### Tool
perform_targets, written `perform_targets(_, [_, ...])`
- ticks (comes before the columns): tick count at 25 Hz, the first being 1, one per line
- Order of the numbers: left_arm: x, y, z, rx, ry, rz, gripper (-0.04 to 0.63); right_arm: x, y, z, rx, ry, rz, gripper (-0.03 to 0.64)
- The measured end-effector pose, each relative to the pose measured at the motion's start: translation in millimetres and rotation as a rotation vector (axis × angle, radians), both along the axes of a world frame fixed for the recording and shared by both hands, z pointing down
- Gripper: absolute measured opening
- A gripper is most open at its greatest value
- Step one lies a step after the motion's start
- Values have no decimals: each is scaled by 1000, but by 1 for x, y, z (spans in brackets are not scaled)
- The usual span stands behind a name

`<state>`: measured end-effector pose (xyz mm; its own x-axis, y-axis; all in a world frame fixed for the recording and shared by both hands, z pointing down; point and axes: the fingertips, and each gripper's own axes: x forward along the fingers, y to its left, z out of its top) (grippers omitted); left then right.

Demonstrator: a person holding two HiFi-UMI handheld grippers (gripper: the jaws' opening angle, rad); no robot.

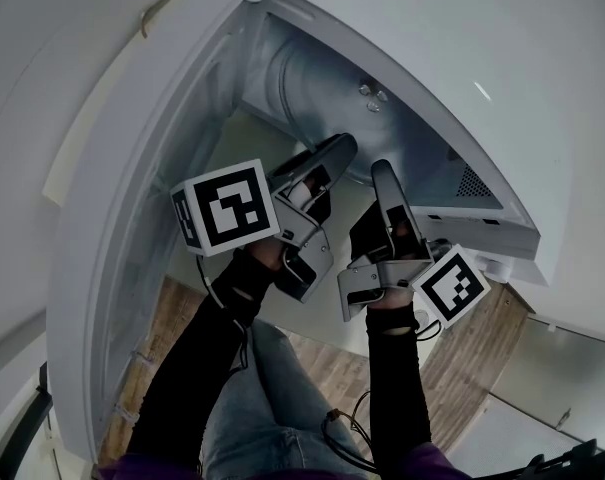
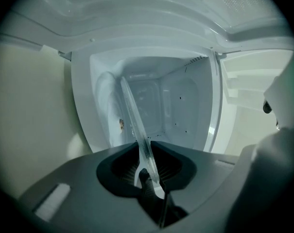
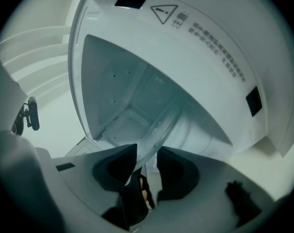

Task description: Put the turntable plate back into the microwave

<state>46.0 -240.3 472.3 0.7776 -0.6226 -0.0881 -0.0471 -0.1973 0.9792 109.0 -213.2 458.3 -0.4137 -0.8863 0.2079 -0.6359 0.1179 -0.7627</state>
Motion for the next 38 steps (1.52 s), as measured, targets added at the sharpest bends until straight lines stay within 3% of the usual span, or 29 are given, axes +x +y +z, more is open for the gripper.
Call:
perform_targets(20, [4,-4,6,-51,16,-1,83,5,-3,3,-10,13,17,133])
perform_targets(38, [12,-20,8,-143,107,-33,74,10,-14,8,-4,-14,29,150])
